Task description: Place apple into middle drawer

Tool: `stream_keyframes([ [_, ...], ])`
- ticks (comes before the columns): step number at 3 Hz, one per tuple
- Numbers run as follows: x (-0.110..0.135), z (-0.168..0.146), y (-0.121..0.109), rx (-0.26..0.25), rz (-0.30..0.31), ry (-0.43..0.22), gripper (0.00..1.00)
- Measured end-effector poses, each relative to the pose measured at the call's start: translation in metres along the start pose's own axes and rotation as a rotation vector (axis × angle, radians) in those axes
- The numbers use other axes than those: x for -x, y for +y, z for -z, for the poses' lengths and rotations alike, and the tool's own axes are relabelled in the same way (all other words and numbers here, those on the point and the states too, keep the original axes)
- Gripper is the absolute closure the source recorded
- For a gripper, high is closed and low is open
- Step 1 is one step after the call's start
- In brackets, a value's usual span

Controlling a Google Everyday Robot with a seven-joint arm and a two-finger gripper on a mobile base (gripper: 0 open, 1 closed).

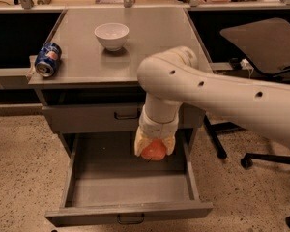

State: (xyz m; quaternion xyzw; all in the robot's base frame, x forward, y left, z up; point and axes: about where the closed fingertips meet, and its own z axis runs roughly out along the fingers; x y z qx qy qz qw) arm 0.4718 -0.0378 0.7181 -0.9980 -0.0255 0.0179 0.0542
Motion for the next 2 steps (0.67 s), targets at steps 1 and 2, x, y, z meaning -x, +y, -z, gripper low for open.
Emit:
stream_keyframes([
  [1, -0.010, -0.035, -0.011, -0.118, -0.051, 0.051, 1.00],
  [2, -0.027, -0.033, -0.024, -0.172, -0.056, 0.114, 1.00],
])
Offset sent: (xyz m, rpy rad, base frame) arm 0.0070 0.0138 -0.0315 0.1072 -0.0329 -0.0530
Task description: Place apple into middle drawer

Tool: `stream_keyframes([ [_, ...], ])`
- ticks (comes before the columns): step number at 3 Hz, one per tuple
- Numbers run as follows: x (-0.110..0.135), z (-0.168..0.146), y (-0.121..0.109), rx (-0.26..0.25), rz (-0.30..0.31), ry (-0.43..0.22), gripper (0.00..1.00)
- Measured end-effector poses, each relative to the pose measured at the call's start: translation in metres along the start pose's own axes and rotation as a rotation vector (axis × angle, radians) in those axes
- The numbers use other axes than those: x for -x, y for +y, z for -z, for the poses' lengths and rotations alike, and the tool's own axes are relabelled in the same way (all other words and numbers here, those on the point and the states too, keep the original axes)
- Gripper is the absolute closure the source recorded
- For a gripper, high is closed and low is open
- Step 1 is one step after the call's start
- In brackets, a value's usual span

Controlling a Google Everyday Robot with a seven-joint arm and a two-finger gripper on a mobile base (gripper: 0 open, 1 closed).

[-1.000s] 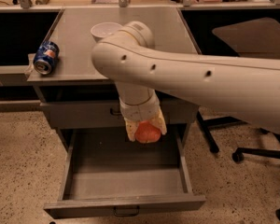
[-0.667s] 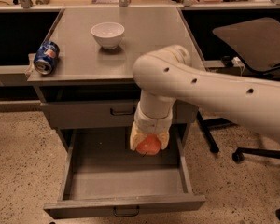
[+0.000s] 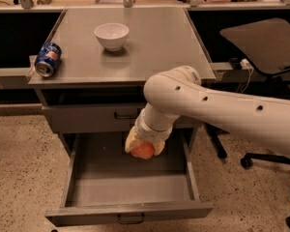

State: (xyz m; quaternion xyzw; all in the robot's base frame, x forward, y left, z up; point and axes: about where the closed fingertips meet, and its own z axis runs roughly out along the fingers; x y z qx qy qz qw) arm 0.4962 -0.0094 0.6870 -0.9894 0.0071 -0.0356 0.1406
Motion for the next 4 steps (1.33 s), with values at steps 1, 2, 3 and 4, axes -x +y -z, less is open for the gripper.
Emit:
stream_keyframes([
  [1, -0.015, -0.051, 0.013, 0.105, -0.020, -0.043, 1.00],
  [2, -0.030, -0.118, 0.027, 0.173, -0.039, -0.085, 1.00],
  [3, -0.033, -0.185, 0.035, 0.229, -0.030, -0.078, 1.00],
  [4, -0.038, -0.244, 0.056, 0.221, -0.062, -0.045, 1.00],
])
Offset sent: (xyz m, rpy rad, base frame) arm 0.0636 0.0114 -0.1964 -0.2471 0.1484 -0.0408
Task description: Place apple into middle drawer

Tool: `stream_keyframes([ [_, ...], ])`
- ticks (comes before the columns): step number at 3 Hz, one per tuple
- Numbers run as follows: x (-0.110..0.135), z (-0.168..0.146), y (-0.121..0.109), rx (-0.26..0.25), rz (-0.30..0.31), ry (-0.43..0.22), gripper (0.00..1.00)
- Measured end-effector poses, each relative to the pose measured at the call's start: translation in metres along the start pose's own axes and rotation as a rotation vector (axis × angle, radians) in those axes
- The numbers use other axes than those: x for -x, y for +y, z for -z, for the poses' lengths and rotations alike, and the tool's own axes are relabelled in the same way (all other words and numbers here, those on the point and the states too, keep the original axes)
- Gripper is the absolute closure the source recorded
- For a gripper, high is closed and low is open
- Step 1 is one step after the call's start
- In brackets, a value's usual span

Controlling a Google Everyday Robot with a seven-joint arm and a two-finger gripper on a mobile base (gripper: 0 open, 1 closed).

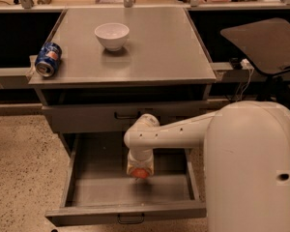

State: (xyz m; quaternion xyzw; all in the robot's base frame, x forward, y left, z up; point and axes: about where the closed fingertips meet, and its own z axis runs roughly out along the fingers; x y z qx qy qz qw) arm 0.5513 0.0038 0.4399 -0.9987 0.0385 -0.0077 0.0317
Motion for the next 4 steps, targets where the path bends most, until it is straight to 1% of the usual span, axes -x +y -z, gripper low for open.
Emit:
stream_keyframes([
  [1, -0.006, -0.027, 0.007, -0.011, -0.025, 0.009, 1.00],
  [2, -0.012, -0.048, 0.009, -0.002, -0.034, 0.003, 1.00],
  [3, -0.015, -0.059, 0.011, 0.009, -0.037, 0.000, 0.83],
  [4, -0.015, -0.059, 0.011, 0.009, -0.037, -0.001, 0.60],
])
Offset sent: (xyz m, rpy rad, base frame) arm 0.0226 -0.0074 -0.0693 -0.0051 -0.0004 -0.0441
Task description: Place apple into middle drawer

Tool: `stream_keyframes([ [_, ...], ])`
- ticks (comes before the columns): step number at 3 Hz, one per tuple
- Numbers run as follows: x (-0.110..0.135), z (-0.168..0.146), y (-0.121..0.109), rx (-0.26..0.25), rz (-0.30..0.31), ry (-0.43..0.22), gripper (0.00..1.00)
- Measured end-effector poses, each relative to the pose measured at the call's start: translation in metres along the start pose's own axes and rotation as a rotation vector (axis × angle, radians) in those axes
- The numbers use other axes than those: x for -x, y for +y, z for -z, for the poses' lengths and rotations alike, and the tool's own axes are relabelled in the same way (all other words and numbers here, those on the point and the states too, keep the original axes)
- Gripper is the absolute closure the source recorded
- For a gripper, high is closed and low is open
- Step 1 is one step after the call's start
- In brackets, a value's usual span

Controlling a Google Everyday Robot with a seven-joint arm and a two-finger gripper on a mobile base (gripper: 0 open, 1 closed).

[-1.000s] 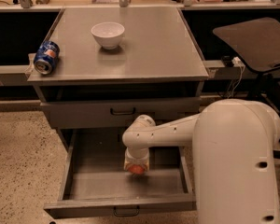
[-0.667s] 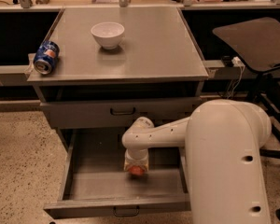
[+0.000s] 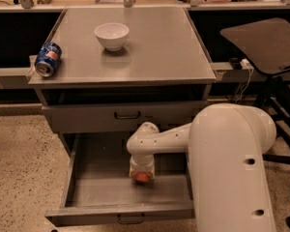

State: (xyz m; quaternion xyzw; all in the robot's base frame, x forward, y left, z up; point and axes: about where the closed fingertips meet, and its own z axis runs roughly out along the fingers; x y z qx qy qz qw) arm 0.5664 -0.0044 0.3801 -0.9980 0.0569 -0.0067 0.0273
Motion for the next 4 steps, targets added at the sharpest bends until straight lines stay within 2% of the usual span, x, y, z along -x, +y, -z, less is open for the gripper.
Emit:
stream_keyframes([
  [1, 0.0000, 0.0000, 0.0000, 0.000, 0.000, 0.000, 0.29],
  [2, 0.0000, -0.0001, 0.0000, 0.000, 0.000, 0.000, 0.06],
  [3, 0.0001, -0.0001, 0.0000, 0.000, 0.000, 0.000, 0.00],
  [4, 0.0001, -0.0001, 0.0000, 0.000, 0.000, 0.000, 0.00],
])
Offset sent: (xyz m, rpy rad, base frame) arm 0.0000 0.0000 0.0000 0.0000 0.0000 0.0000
